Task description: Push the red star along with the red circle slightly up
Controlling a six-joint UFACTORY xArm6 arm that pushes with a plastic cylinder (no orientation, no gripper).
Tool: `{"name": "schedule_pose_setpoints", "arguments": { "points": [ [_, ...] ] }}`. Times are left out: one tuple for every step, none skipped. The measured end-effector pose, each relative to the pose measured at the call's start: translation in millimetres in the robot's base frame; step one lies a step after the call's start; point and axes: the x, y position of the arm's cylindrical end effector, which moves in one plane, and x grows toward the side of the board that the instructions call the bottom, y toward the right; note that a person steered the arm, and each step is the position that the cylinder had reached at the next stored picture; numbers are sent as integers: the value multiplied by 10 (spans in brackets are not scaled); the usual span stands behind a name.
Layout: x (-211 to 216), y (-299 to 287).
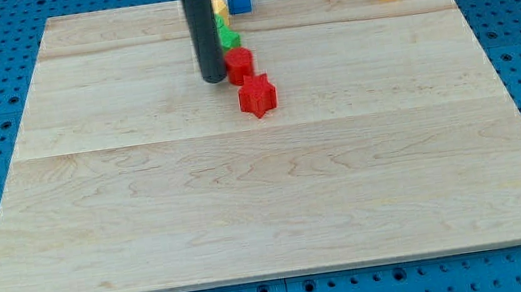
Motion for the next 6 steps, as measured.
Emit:
{"name": "schedule_pose_setpoints", "arguments": {
  "points": [
    [-42,249],
    [-46,92],
    [154,-421],
    [659,-423],
    [1002,-244],
    [870,91]
  ]
}}
